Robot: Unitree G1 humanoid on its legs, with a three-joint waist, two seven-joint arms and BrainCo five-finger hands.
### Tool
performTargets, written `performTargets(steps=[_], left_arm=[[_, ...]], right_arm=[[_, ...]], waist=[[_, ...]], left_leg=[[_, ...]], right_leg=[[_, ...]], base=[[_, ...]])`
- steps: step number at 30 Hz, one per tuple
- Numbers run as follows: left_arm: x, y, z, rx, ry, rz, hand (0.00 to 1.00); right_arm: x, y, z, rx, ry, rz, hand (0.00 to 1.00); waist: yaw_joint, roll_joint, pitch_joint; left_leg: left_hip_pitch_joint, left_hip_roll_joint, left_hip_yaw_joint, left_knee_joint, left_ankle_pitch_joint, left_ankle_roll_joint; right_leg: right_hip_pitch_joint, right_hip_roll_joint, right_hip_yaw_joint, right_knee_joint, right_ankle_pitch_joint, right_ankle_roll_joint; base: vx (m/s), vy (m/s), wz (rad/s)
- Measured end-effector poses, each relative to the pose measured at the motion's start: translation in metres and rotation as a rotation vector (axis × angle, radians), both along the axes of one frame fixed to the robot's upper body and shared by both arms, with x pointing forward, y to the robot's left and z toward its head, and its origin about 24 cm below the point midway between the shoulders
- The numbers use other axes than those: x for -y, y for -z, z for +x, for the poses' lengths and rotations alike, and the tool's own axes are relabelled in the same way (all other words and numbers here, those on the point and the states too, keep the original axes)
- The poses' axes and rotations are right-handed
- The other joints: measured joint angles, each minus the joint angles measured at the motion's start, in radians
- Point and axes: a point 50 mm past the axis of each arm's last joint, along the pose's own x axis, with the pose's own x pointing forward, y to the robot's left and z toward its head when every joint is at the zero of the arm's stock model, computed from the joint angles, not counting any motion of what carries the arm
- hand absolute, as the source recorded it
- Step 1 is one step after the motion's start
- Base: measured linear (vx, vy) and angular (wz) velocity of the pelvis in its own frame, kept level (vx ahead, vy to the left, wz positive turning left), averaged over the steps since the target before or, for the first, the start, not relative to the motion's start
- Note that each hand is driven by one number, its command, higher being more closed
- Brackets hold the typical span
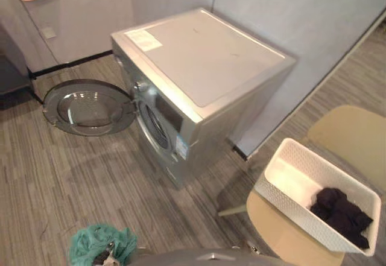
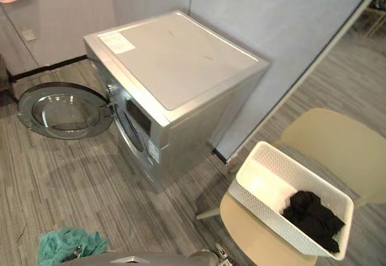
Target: Pick up the laundry basket with both hands and put the clothes into the washing machine.
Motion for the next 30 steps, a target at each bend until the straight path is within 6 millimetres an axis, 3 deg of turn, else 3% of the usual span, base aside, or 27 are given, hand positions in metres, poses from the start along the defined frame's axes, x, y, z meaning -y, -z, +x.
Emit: performTargets(steps=[2,4,5,7,8,9,10,11,12,13,14,15,16,17,18,19,20,21,22,24,25,26,27,28,29,30], left_arm=[[0.008,-0.001,0.013,0.024,0.057,-0.010,1.00],[0.018,-0.001,0.024,0.041,0.139,-0.019,1.00],[0.024,-0.001,0.027,0.041,0.182,-0.024,1.00],[0.030,0.002,0.021,0.004,0.244,-0.026,1.00],[0.029,0.002,0.020,-0.001,0.264,-0.019,1.00],[0.023,0.002,0.018,-0.010,0.259,-0.003,1.00],[0.009,0.000,0.015,-0.023,0.243,0.031,1.00],[0.002,-0.001,0.014,-0.026,0.237,0.047,1.00],[0.000,-0.001,0.012,-0.034,0.233,0.051,1.00],[0.000,-0.001,0.014,-0.027,0.225,0.051,1.00],[0.005,-0.001,0.019,-0.015,0.224,0.041,1.00],[0.015,-0.001,0.028,0.010,0.209,0.018,1.00],[0.014,-0.002,0.031,0.016,0.204,0.019,1.00],[0.013,-0.002,0.033,0.022,0.203,0.023,1.00],[0.014,-0.005,0.045,0.048,0.215,0.029,1.00],[0.020,-0.008,0.060,0.086,0.227,0.017,1.00],[0.027,-0.007,0.062,0.091,0.227,-0.001,1.00],[0.047,-0.006,0.066,0.110,0.231,-0.049,1.00],[0.059,-0.006,0.066,0.120,0.252,-0.085,1.00],[0.061,-0.004,0.061,0.108,0.260,-0.096,1.00],[0.061,-0.004,0.059,0.104,0.258,-0.095,1.00],[0.063,-0.004,0.059,0.107,0.259,-0.098,1.00],[0.063,-0.005,0.060,0.115,0.262,-0.093,1.00],[0.060,-0.007,0.066,0.138,0.260,-0.079,1.00],[0.059,-0.008,0.066,0.141,0.258,-0.075,1.00],[0.056,-0.007,0.064,0.137,0.253,-0.068,1.00]], right_arm=[[0.004,-0.001,-0.002,-0.005,-0.001,-0.010,0.00],[0.012,-0.002,-0.005,-0.004,0.008,-0.035,0.00],[0.015,-0.003,-0.011,-0.012,0.031,-0.039,0.00],[0.021,-0.005,-0.013,-0.004,0.046,-0.059,0.00],[0.021,-0.005,-0.011,0.009,0.047,-0.064,0.00],[0.021,-0.006,-0.007,0.027,0.046,-0.066,0.00],[0.009,-0.004,0.000,0.054,0.048,-0.033,0.00],[0.001,-0.003,0.003,0.062,0.036,-0.013,0.00],[-0.006,-0.003,0.008,0.080,0.009,0.004,0.00],[-0.013,-0.002,0.007,0.083,0.008,0.019,0.00],[-0.014,-0.003,0.010,0.094,0.008,0.020,0.00],[-0.009,-0.005,0.014,0.126,0.035,0.009,0.00],[-0.005,-0.008,0.018,0.150,0.041,-0.010,0.00],[-0.003,-0.008,0.019,0.150,0.035,-0.014,0.00],[-0.007,-0.007,0.018,0.145,0.032,-0.004,0.00],[-0.013,-0.004,0.008,0.114,0.044,0.015,0.00],[-0.015,-0.002,-0.002,0.088,0.057,0.023,0.00],[-0.016,0.000,-0.025,0.031,0.106,0.033,0.00],[-0.010,0.000,-0.038,0.014,0.165,0.019,0.00],[0.000,-0.002,-0.036,0.023,0.158,-0.008,0.00],[0.002,-0.003,-0.036,0.027,0.156,-0.015,0.00],[0.003,-0.004,-0.036,0.031,0.157,-0.021,0.00],[0.003,-0.004,-0.036,0.031,0.156,-0.022,0.00],[0.004,-0.005,-0.030,0.045,0.138,-0.026,0.00],[0.004,-0.005,-0.027,0.056,0.125,-0.031,0.00],[0.006,-0.007,-0.021,0.074,0.110,-0.035,0.00]], waist=[[-0.002,0.002,-0.003],[-0.010,0.022,-0.011],[-0.013,0.027,-0.004],[-0.003,0.053,-0.020],[-0.004,0.063,-0.014],[-0.002,0.077,-0.008],[0.000,0.044,-0.005],[0.004,0.020,-0.001],[0.019,-0.015,-0.003],[0.026,-0.064,-0.011],[0.028,-0.062,0.002],[0.027,-0.036,0.032],[0.017,-0.003,0.045],[0.015,0.001,0.042],[0.011,-0.010,0.041],[0.003,-0.051,0.037],[-0.016,-0.054,0.040],[-0.023,-0.039,0.005],[-0.023,-0.002,-0.014],[-0.046,0.046,-0.034],[-0.049,0.057,-0.042],[-0.053,0.062,-0.046],[-0.056,0.063,-0.046],[-0.051,0.069,-0.043],[-0.043,0.065,-0.035],[-0.025,0.066,-0.024]], left_leg=[[-0.038,-0.037,-0.029,0.052,-0.035,0.014],[-0.080,-0.072,-0.071,0.085,-0.075,0.032],[-0.103,-0.110,-0.122,0.095,-0.098,0.052],[-0.106,-0.140,-0.164,0.069,-0.084,0.095],[-0.080,-0.138,-0.173,0.040,-0.068,0.120],[-0.075,-0.131,-0.184,0.037,-0.066,0.123],[-0.067,-0.119,-0.189,0.020,-0.058,0.121],[-0.063,-0.125,-0.187,0.014,-0.058,0.118],[-0.061,-0.146,-0.169,0.017,-0.070,0.115],[-0.058,-0.179,-0.145,0.014,-0.081,0.151],[-0.055,-0.182,-0.134,0.025,-0.079,0.182],[-0.030,-0.183,-0.150,0.017,-0.080,0.174],[0.010,-0.147,-0.162,-0.020,-0.078,0.172],[0.025,-0.126,-0.161,-0.042,-0.077,0.169],[0.042,-0.119,-0.163,-0.077,-0.071,0.161],[0.053,-0.157,-0.188,-0.102,-0.069,0.165],[0.058,-0.168,-0.213,-0.102,-0.068,0.163],[0.079,-0.164,-0.244,-0.100,-0.075,0.161],[0.048,-0.151,-0.238,0.025,-0.105,0.145],[0.005,-0.132,-0.233,0.227,-0.149,0.093],[-0.012,-0.134,-0.237,0.324,-0.146,0.062],[-0.035,-0.135,-0.240,0.414,-0.115,0.007],[-0.067,-0.137,-0.245,0.500,-0.067,-0.008],[-0.130,-0.136,-0.216,0.676,0.084,-0.008],[-0.162,-0.128,-0.191,0.743,0.170,-0.001],[-0.201,-0.109,-0.151,0.834,0.216,0.000]], right_leg=[[0.015,-0.045,-0.020,0.014,0.020,0.011],[0.009,-0.093,-0.034,0.070,0.040,0.012],[0.004,-0.126,-0.009,0.126,0.080,-0.038],[-0.061,-0.130,0.162,0.203,0.195,-0.226],[-0.122,-0.086,0.326,0.299,0.145,-0.196],[-0.145,-0.036,0.383,0.355,0.042,-0.140],[-0.193,0.070,0.416,0.446,-0.115,-0.120],[-0.205,0.110,0.403,0.453,-0.184,-0.145],[-0.158,0.114,0.383,0.399,-0.229,-0.136],[-0.138,0.080,0.372,0.365,-0.249,-0.089],[-0.155,0.066,0.365,0.410,-0.242,-0.096],[-0.246,0.054,0.384,0.585,-0.204,-0.164],[-0.284,0.124,0.382,0.603,-0.304,-0.092],[-0.299,0.180,0.359,0.568,-0.327,-0.103],[-0.311,0.255,0.322,0.465,-0.343,-0.114],[-0.311,0.288,0.325,0.340,-0.338,-0.130],[-0.300,0.292,0.347,0.349,-0.307,-0.169],[-0.275,0.285,0.302,0.350,-0.349,-0.164],[-0.255,0.295,0.284,0.348,-0.371,-0.165],[-0.201,0.328,0.262,0.322,-0.378,-0.172],[-0.172,0.340,0.261,0.309,-0.383,-0.179],[-0.139,0.349,0.262,0.297,-0.388,-0.184],[-0.110,0.356,0.266,0.279,-0.388,-0.185],[-0.057,0.369,0.296,0.234,-0.386,-0.182],[-0.032,0.377,0.321,0.212,-0.385,-0.180],[-0.001,0.385,0.370,0.189,-0.381,-0.177]], base=[[-0.09,0.186,0.48],[-0.11,0.214,0.76],[-0.09,0.243,0.95],[-0.01,0.284,0.79],[0.07,0.221,0.39],[0.09,0.117,0.25],[0.05,0.023,0.12],[0.02,0.055,0.00],[0.03,0.078,-0.06],[0.03,0.065,-0.08],[0.04,0.039,0.02],[0.04,-0.006,0.05],[0.05,-0.037,-0.01],[0.09,-0.077,0.05],[0.16,-0.178,0.40],[0.18,-0.191,0.85],[0.19,-0.204,1.25],[0.32,-0.106,0.96],[0.36,-0.066,0.64],[0.40,-0.030,0.14],[0.42,-0.017,0.02],[0.33,-0.013,-0.02],[0.41,-0.010,-0.20],[0.29,0.002,-0.39],[0.28,0.018,-0.84],[0.28,0.111,-1.29]])
